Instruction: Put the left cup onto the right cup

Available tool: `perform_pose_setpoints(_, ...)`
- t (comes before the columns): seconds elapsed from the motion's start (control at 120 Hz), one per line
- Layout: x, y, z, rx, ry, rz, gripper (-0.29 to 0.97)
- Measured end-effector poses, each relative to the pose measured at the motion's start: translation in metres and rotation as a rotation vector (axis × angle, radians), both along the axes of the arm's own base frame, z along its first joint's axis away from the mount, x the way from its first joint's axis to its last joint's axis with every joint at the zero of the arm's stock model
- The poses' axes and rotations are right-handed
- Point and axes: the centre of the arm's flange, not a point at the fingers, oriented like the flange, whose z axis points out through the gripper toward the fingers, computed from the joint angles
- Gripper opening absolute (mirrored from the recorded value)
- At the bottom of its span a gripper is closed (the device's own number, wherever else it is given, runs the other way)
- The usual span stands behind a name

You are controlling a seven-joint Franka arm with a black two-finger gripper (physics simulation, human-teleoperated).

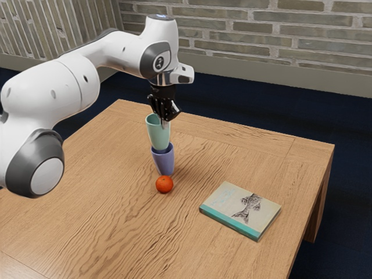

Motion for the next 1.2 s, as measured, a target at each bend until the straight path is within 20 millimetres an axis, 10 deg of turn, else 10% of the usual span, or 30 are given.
perform_pose_setpoints(0.467,0.007,0.007,-0.034,0.002,0.036,0.016,-0.10)
perform_pose_setpoints(0.633,0.007,0.003,-0.033,0.008,0.037,0.004,0.25)
perform_pose_setpoints(0.908,-0.013,0.002,0.031,-0.010,-0.020,0.011,0.56)
perform_pose_setpoints(1.2,-0.081,0.006,0.088,-0.088,-0.019,0.011,0.65)
